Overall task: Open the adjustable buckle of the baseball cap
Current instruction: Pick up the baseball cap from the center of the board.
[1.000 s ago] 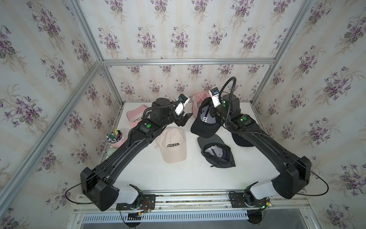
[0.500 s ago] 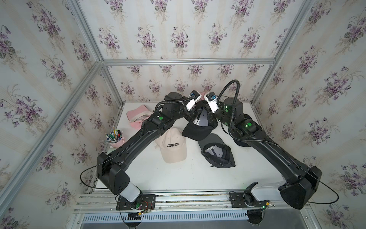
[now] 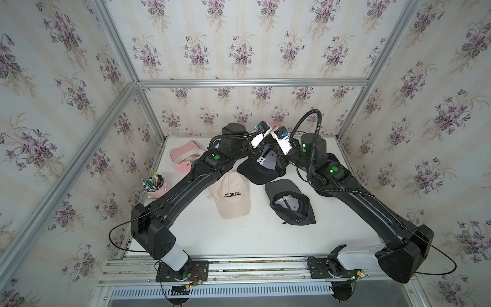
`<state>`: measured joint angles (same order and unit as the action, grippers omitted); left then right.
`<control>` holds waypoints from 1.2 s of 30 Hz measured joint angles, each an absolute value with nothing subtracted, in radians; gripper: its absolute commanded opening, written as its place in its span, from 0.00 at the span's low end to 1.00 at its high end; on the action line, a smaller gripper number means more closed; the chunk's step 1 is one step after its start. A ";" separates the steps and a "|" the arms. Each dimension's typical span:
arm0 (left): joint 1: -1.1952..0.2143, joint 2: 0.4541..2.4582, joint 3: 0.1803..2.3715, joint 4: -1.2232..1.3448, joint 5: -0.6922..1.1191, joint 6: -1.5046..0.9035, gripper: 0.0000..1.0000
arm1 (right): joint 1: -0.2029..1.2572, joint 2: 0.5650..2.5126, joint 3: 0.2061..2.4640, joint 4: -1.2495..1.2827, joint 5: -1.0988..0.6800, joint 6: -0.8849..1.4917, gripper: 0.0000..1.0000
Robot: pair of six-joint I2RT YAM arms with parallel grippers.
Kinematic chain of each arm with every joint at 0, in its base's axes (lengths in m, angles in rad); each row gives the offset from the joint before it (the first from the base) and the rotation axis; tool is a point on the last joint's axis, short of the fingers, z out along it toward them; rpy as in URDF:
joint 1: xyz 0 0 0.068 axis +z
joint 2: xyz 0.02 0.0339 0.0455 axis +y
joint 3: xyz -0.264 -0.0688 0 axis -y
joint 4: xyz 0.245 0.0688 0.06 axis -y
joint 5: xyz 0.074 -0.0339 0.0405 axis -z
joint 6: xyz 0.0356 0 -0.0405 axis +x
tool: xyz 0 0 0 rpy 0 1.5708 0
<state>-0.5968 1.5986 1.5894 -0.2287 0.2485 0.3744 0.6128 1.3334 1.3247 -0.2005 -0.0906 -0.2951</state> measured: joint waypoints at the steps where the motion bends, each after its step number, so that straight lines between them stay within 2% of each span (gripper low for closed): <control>1: -0.597 1.599 1.590 -0.229 0.244 0.371 0.06 | 0.613 1.333 1.322 -0.199 -0.090 -0.295 0.23; 5: -0.595 1.599 1.599 -0.238 0.210 0.346 0.00 | 0.613 1.325 1.298 -0.173 -0.065 -0.294 0.40; 13: -0.595 1.584 1.653 -0.253 0.157 0.239 0.00 | 0.606 1.192 1.092 -0.031 0.014 -0.270 0.56; 16: -0.595 1.568 1.663 -0.263 0.151 0.192 0.00 | 0.601 1.109 0.976 0.049 0.014 -0.255 0.59; 27: -0.595 1.530 1.708 -0.291 0.127 0.069 0.00 | 0.580 0.964 0.665 0.305 -0.074 -0.185 0.58; 36: -0.595 1.491 1.695 -0.295 0.138 0.007 0.00 | 0.580 1.031 0.639 0.454 -0.117 -0.127 0.53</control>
